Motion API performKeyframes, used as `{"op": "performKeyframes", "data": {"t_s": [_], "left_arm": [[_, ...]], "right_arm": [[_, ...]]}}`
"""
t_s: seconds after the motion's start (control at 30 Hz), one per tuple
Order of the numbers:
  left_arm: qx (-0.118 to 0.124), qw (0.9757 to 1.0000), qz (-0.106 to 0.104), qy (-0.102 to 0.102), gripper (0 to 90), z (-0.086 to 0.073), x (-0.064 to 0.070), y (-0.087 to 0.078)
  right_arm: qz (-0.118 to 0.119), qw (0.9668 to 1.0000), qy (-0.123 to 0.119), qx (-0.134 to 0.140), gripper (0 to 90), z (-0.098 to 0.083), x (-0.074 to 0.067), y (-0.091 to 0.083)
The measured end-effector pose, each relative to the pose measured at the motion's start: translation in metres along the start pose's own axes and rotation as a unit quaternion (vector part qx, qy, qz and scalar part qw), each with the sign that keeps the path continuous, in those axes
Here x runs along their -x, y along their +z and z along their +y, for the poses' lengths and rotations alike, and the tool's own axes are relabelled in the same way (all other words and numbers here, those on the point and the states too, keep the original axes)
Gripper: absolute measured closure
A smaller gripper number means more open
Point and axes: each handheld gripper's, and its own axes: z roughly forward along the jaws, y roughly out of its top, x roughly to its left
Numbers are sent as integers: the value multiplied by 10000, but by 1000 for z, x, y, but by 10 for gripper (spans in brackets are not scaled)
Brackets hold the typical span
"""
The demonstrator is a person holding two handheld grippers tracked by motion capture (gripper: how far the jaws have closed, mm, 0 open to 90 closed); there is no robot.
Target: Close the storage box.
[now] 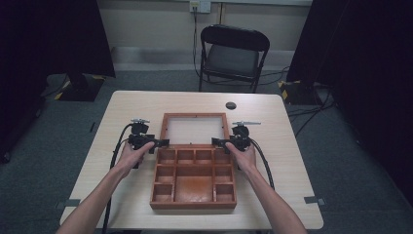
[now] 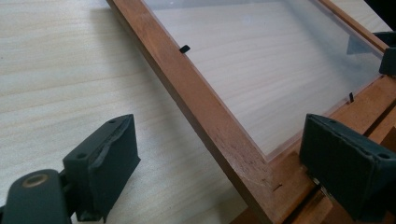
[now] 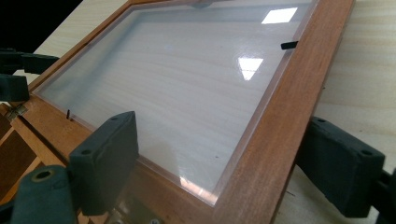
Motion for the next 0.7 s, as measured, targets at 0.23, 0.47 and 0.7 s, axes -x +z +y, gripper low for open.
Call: {"op": "performKeyframes", "data": {"t_s": [0.23,0.47,0.7], "left_arm": [[-1,9998,-159,111,172,2,7,4],[43,9991,-100,409,227,4,13,1],[163,9990,-142,388,283,5,14,-1]], "right_arm": [[-87,9997,-105,195,197,0,-2,-4],[-112,9996,-116,251,228,1,-2,-6],[-184,9989,-261,333,305,7,-4,-12]]}}
